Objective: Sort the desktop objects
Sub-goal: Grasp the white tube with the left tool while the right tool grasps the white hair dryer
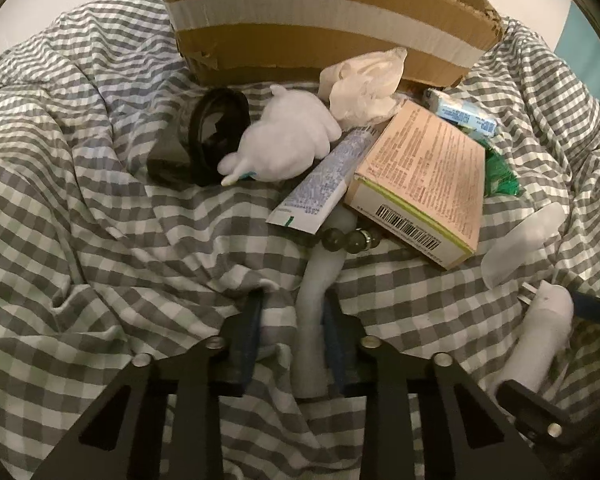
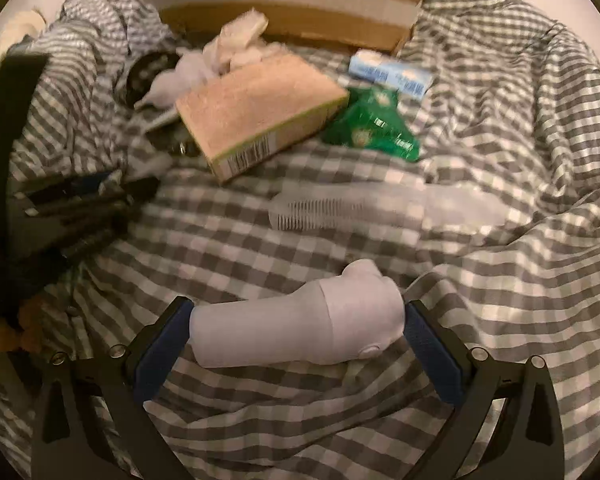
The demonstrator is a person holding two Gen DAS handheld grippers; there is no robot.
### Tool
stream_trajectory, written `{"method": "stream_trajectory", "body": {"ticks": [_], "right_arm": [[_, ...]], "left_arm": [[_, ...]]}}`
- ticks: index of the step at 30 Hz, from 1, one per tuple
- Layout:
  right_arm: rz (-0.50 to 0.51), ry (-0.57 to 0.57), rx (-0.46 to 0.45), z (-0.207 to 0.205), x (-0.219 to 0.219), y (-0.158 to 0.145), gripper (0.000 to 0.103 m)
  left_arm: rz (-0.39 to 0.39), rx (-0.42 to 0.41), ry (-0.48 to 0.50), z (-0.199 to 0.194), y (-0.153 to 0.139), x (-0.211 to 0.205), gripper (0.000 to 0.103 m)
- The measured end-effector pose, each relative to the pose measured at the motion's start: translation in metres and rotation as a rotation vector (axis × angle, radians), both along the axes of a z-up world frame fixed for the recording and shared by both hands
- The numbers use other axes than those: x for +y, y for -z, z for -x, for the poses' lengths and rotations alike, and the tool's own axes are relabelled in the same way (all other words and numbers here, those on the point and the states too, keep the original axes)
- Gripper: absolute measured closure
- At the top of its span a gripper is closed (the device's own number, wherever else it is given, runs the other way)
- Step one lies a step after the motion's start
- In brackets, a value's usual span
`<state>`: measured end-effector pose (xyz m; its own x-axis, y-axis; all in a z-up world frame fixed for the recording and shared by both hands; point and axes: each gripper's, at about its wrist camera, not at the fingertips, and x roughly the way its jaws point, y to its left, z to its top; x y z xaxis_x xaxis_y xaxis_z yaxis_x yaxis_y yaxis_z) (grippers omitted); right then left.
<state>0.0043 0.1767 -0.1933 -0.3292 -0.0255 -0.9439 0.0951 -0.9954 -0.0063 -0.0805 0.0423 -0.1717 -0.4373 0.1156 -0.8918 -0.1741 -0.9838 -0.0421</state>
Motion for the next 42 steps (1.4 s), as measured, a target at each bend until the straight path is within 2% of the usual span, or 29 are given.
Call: {"method": "stream_trajectory", "body": {"ticks": [2,6,10,14,15,16,22,27,28,29,34,37,39,42], "right_arm": [[0.028,0.005,-0.016,0.004,0.002,0.005,0.000],[0.088,0.026,-0.033,0.005,0.007,0.010,0.000],[0.087,0.024,-0.030,0.003,0.007,0.009,0.000],[0.090,0.025,-0.033,0.002,0.008,0.007,0.000],[0.096,0.028,-0.033,0.002,0.009,0.006,0.000],[0.101,0.031,-0.031,0.000,0.011,0.006,0.000],[0.109,0.059,-0.020,-0.010,0.017,-0.006,0.000],[0.097,0.064,0.013,-0.021,0.017,-0.025,0.000],[0.094,0.066,0.017,-0.024,0.017,-0.028,0.000],[0.094,0.068,0.023,-0.026,0.018,-0.031,0.000],[0.095,0.065,0.041,-0.029,0.012,-0.043,0.000],[0.103,0.065,0.048,-0.029,0.005,-0.044,0.000],[0.106,0.062,0.049,-0.032,0.004,-0.046,0.000],[0.106,0.064,0.048,-0.033,0.001,-0.046,0.000]], "left_arm": [[-0.004,-0.001,0.005,-0.002,-0.003,-0.002,0.080],[0.005,-0.006,0.019,-0.008,-0.008,-0.008,0.080],[0.039,0.018,0.043,-0.012,-0.012,0.002,0.080],[0.068,0.000,0.087,-0.002,0.002,0.010,0.080],[0.061,-0.015,0.084,0.000,0.006,0.009,0.082],[0.055,-0.013,0.079,-0.001,0.004,0.008,0.088],[-0.006,-0.006,0.060,-0.011,-0.020,-0.006,0.089],[-0.026,0.008,0.053,-0.022,-0.040,-0.014,0.089],[-0.038,0.015,0.045,-0.025,-0.045,-0.019,0.093],[-0.050,0.015,0.043,-0.028,-0.049,-0.023,0.102],[-0.109,0.039,0.053,-0.045,-0.072,-0.036,0.102],[-0.158,0.049,0.090,-0.045,-0.075,-0.032,0.102],[-0.167,0.072,0.099,-0.043,-0.075,-0.024,0.100],[-0.152,0.046,0.133,-0.030,-0.057,-0.005,0.093]]}}
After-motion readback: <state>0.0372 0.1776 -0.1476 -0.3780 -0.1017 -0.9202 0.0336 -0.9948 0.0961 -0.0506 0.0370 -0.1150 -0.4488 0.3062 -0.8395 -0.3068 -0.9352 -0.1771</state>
